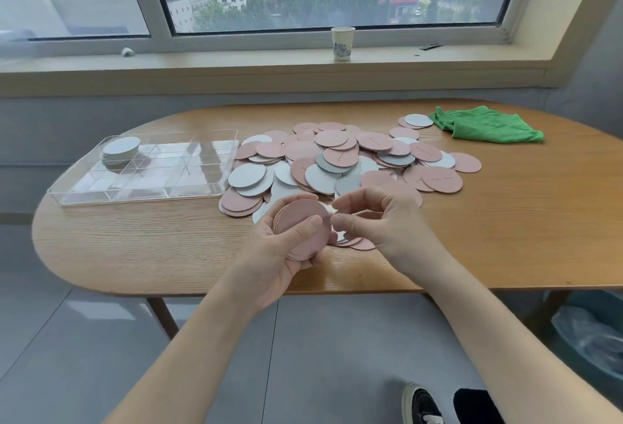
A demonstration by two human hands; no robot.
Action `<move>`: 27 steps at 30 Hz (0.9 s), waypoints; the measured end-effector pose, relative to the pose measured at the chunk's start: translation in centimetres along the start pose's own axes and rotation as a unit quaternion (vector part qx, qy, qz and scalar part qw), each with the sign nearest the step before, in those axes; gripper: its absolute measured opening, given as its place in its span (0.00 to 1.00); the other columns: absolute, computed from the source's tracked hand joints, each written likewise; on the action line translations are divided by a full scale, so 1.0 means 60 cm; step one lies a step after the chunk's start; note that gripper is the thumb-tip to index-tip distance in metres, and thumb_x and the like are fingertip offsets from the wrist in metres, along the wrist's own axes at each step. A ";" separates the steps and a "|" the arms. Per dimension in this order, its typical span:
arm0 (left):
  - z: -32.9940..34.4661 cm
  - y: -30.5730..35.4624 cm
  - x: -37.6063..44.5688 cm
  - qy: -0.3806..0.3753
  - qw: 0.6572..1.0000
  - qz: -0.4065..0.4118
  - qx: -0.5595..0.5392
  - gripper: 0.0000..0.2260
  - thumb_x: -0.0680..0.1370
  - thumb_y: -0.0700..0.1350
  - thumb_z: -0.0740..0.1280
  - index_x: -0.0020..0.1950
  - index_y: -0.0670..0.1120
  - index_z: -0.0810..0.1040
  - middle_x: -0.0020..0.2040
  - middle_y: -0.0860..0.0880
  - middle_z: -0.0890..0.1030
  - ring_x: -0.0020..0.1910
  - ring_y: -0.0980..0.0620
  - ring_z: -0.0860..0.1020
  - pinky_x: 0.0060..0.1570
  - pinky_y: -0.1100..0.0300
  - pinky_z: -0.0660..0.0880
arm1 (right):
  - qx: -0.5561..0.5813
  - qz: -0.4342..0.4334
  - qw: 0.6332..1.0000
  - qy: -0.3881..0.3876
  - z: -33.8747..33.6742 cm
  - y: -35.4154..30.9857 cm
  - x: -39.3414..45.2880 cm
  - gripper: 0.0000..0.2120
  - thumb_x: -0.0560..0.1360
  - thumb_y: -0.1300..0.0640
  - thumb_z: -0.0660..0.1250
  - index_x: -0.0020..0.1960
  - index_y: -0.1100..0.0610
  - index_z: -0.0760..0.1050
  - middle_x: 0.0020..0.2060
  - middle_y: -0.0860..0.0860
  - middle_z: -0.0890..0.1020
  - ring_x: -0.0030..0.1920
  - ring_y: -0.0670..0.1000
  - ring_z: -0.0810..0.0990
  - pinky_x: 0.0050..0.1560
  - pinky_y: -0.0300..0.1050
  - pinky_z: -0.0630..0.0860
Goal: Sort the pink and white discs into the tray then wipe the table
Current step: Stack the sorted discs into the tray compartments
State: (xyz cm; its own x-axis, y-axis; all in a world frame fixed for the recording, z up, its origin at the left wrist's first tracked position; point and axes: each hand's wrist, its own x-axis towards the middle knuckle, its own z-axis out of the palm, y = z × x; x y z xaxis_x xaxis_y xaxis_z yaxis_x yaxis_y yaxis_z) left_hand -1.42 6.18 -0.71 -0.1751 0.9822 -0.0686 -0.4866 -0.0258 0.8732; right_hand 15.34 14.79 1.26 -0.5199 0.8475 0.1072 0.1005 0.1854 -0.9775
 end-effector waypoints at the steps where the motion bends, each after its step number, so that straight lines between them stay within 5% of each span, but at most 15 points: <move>1: -0.001 0.001 0.000 0.001 1.000 -0.002 -0.003 0.18 0.76 0.37 0.75 0.64 0.46 0.76 0.54 0.39 0.84 0.47 0.40 0.84 0.35 0.57 0.78 | -0.004 -0.003 1.000 0.011 -0.003 0.003 0.002 0.08 0.71 0.60 0.78 0.49 0.55 0.83 0.40 0.51 0.86 0.39 0.50 0.85 0.46 0.45 0.82; 6: -0.001 0.002 0.000 -0.002 1.000 -0.008 -0.026 0.18 0.76 0.35 0.71 0.65 0.45 0.76 0.58 0.35 0.83 0.47 0.39 0.84 0.35 0.56 0.79 | -0.220 -0.023 0.970 0.100 -0.046 0.026 0.019 0.10 0.72 0.55 0.78 0.52 0.52 0.82 0.42 0.45 0.85 0.42 0.41 0.82 0.42 0.29 0.74; 10: -0.001 0.001 0.000 0.000 0.999 -0.009 -0.033 0.19 0.76 0.34 0.70 0.66 0.45 0.75 0.57 0.35 0.84 0.48 0.38 0.84 0.35 0.55 0.79 | -0.330 0.027 0.942 0.059 -0.067 0.043 0.025 0.22 0.70 0.49 0.79 0.61 0.50 0.80 0.52 0.48 0.81 0.49 0.44 0.79 0.42 0.24 0.67; 17: 0.001 0.002 -0.002 0.010 1.000 -0.010 -0.020 0.17 0.75 0.34 0.71 0.62 0.46 0.77 0.60 0.34 0.83 0.47 0.39 0.84 0.33 0.57 0.78 | -0.292 0.050 0.953 0.071 -0.067 0.049 0.032 0.26 0.66 0.53 0.82 0.61 0.50 0.78 0.51 0.48 0.81 0.45 0.41 0.78 0.40 0.26 0.68; 27: -0.001 0.000 0.001 -0.001 1.000 -0.012 -0.021 0.16 0.76 0.33 0.72 0.61 0.46 0.78 0.58 0.35 0.83 0.46 0.39 0.84 0.34 0.56 0.78 | -0.226 0.047 0.968 0.095 -0.075 0.052 0.036 0.14 0.72 0.63 0.75 0.54 0.52 0.79 0.42 0.46 0.83 0.43 0.46 0.81 0.42 0.29 0.74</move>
State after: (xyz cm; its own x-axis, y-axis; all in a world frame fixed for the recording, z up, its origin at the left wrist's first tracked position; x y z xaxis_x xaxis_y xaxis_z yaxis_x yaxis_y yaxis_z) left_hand -1.51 6.22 -0.73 -0.1614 0.9829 -0.0886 -0.5270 -0.0099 0.8498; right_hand 18.34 19.43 -0.73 -0.3296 0.9393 0.0957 0.5231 0.2660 -0.8097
